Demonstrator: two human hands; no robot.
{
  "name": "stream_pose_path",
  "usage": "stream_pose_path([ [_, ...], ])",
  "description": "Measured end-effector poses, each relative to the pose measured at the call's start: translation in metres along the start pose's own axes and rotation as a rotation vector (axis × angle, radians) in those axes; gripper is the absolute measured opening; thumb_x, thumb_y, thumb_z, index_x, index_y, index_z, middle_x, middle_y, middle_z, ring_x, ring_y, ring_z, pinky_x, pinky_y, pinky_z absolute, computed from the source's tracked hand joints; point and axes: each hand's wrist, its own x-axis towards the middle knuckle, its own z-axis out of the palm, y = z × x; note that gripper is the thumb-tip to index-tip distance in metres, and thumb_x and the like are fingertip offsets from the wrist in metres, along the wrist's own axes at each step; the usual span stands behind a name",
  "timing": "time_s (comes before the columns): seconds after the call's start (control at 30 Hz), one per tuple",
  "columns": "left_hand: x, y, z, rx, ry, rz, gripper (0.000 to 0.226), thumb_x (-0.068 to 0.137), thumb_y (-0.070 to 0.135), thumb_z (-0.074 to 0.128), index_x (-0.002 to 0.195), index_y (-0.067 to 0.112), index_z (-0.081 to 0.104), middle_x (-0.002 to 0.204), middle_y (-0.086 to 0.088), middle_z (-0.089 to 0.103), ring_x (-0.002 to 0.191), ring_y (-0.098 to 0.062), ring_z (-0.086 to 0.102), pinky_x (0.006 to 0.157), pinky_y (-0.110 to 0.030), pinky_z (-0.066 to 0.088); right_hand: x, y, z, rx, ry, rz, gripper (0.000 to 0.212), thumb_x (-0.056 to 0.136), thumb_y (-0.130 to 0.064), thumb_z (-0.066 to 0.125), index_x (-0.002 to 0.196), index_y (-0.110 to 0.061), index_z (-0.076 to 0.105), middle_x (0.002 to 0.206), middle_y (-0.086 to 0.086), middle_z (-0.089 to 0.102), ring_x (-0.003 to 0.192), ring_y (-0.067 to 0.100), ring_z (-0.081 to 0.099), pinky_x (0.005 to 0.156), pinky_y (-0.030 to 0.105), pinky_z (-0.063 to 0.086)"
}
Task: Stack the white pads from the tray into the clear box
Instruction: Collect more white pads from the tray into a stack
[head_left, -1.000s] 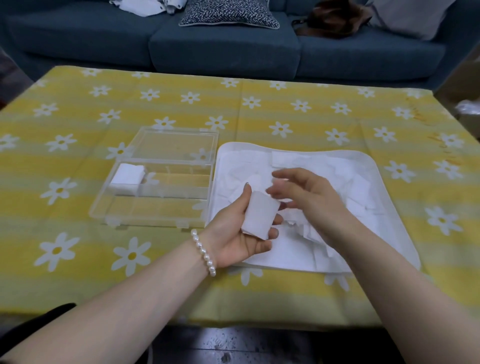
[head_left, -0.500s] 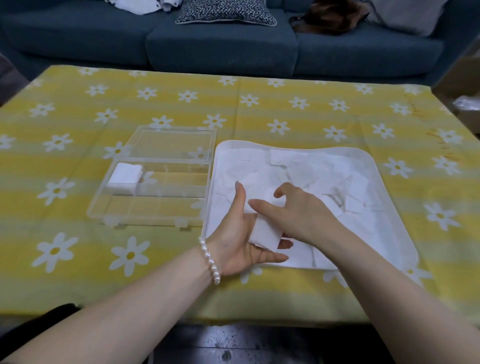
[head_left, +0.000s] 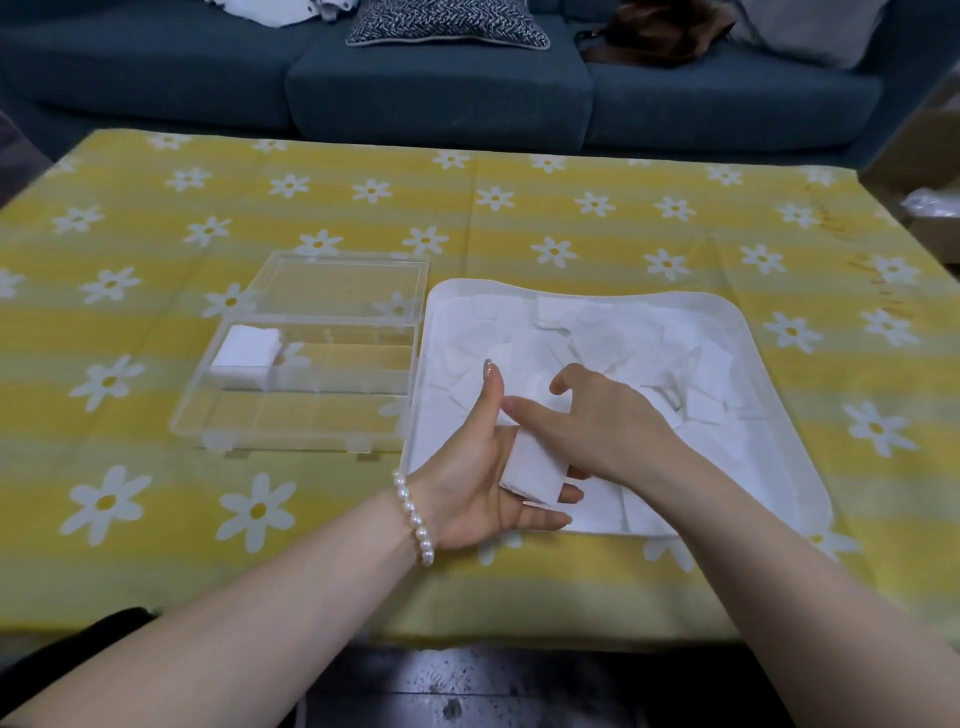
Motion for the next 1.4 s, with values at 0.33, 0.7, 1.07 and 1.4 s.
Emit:
stream_pose_path([
  [0.33, 0.001, 0.012, -0.012, -0.209, -0.006, 0.032, 0.075, 0.078, 0.074, 0.035, 0.106, 0.009, 0.059, 0.085, -0.003, 0.061, 0.072, -0.016, 0.058, 0.067, -0.031, 0.052, -0.015, 0.006, -0.015, 0.196, 0.069, -0.509, 0.096, 0.057, -0.052, 0.079, 0.139, -0.032, 0.034, 0.119, -0.010, 0.052, 0.113, 0.005, 0.043, 0.086, 0.004, 0.033],
  [0.7, 0.001, 0.006, -0.012, -0.226, -0.032, 0.016, 0.063, 0.091, 0.065, 0.021, 0.119, 0.023, 0.059, 0.098, -0.001, 0.071, 0.087, -0.017, 0.068, 0.072, -0.029, 0.053, -0.013, -0.001, 0.006, -0.067, 0.063, -0.548, 0.098, 0.065, -0.036, 0.071, 0.143, -0.036, 0.013, 0.116, -0.003, 0.055, 0.109, 0.019, 0.047, 0.095, 0.037, 0.037],
  [1.07, 0.008, -0.003, -0.016, -0.167, -0.033, 0.020, 0.062, 0.092, 0.065, 0.019, 0.115, 0.027, 0.062, 0.102, 0.001, 0.069, 0.099, -0.019, 0.062, 0.090, -0.039, 0.042, -0.017, -0.003, 0.002, -0.102, 0.071, -0.490, 0.095, 0.066, -0.036, 0.070, 0.142, -0.038, 0.013, 0.089, 0.002, 0.059, 0.092, 0.022, 0.054, 0.081, 0.032, 0.042],
  [1.4, 0.005, 0.001, -0.019, -0.243, -0.168, 0.022, 0.060, 0.084, 0.062, 0.049, 0.116, 0.014, 0.064, 0.105, -0.008, 0.067, 0.095, -0.025, 0.066, 0.078, -0.036, 0.054, -0.015, -0.002, 0.002, -0.012, 0.056, -0.473, 0.093, 0.065, -0.037, 0.069, 0.139, -0.043, 0.013, 0.083, 0.000, 0.060, 0.083, 0.020, 0.057, 0.073, 0.031, 0.046],
])
